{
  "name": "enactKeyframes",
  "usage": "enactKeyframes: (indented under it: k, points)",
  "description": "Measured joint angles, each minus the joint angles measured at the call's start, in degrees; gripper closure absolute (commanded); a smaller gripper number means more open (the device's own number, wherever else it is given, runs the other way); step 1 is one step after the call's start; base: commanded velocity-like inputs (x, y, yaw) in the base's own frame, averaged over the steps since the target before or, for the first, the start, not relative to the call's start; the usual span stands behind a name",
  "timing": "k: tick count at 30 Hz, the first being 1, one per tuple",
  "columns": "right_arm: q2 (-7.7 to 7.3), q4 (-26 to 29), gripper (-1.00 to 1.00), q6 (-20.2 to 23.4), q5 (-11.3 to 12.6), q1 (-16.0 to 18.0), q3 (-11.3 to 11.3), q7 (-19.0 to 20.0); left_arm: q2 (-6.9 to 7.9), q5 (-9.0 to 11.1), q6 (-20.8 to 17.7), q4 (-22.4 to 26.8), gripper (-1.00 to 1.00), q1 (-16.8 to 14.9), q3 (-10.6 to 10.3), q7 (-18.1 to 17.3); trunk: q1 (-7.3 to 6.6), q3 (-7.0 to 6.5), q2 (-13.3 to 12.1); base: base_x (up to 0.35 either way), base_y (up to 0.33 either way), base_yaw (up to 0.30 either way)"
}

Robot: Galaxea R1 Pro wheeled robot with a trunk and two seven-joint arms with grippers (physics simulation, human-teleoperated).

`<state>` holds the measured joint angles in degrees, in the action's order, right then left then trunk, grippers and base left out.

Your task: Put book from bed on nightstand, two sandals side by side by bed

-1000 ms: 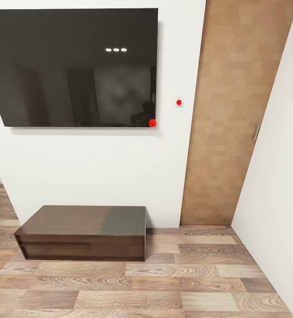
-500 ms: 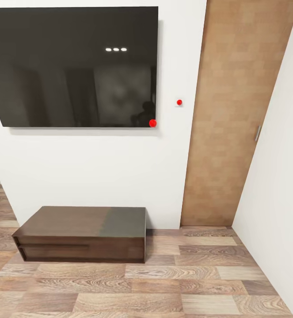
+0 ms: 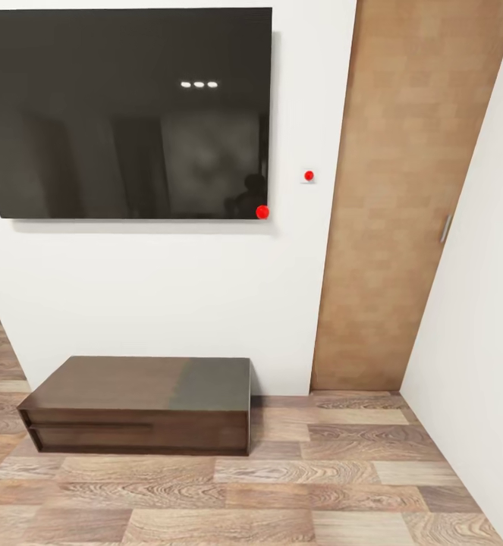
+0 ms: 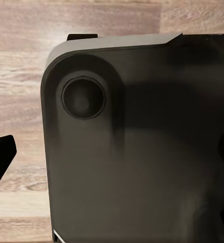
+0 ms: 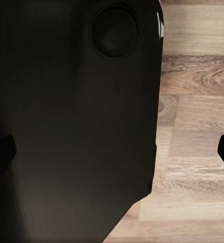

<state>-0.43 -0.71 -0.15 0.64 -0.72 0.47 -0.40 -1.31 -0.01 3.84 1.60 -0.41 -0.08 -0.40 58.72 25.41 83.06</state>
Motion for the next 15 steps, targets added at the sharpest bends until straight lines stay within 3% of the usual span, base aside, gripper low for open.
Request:
enactKeyframes:
  k: [15]
  points:
    - [-0.01,0.0,-1.0,0.0,-0.2,0.0,0.0,0.1,0.0,0.0,0.0,0.0,-1.0,0.0,0.0,0.0,0.01,0.0,0.0,0.023,0.0,0.0]
